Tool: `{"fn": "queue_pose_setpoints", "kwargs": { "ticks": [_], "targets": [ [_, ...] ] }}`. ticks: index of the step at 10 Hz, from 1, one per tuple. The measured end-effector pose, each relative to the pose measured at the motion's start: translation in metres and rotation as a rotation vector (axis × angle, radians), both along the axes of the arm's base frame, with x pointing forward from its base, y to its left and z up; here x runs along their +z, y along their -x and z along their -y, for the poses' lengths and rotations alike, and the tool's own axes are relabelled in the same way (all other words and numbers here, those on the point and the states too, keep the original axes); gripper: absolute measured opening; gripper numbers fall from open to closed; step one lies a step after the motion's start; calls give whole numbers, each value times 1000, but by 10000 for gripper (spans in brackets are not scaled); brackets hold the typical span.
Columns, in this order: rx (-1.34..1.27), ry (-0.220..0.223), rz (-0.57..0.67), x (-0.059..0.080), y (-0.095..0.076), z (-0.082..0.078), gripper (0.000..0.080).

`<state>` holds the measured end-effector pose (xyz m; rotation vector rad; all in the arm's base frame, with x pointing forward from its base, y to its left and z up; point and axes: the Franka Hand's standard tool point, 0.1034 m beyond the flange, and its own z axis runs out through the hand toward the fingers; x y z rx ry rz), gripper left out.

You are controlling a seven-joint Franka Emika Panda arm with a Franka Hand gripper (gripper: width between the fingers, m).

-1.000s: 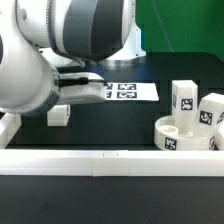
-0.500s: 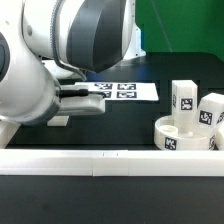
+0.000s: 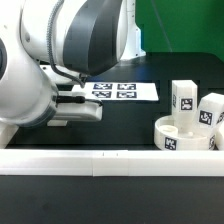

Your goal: Assemble stool

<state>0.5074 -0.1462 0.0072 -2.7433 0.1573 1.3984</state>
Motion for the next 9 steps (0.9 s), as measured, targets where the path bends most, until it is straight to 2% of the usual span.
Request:
{"fn": "queue_pose_setpoints", "kwargs": {
  "ticks": [1,3,6,7,9],
  "targets": [
    [1,2,1,0,0,-1,640],
    [1,2,1,0,-1,-2,338],
    [3,0,7,4,-4,-3,330],
    [-2,-1,-2,13,-6,-5,330],
    [-6,-4,-12,45,-21,-19,330]
  ]
}}
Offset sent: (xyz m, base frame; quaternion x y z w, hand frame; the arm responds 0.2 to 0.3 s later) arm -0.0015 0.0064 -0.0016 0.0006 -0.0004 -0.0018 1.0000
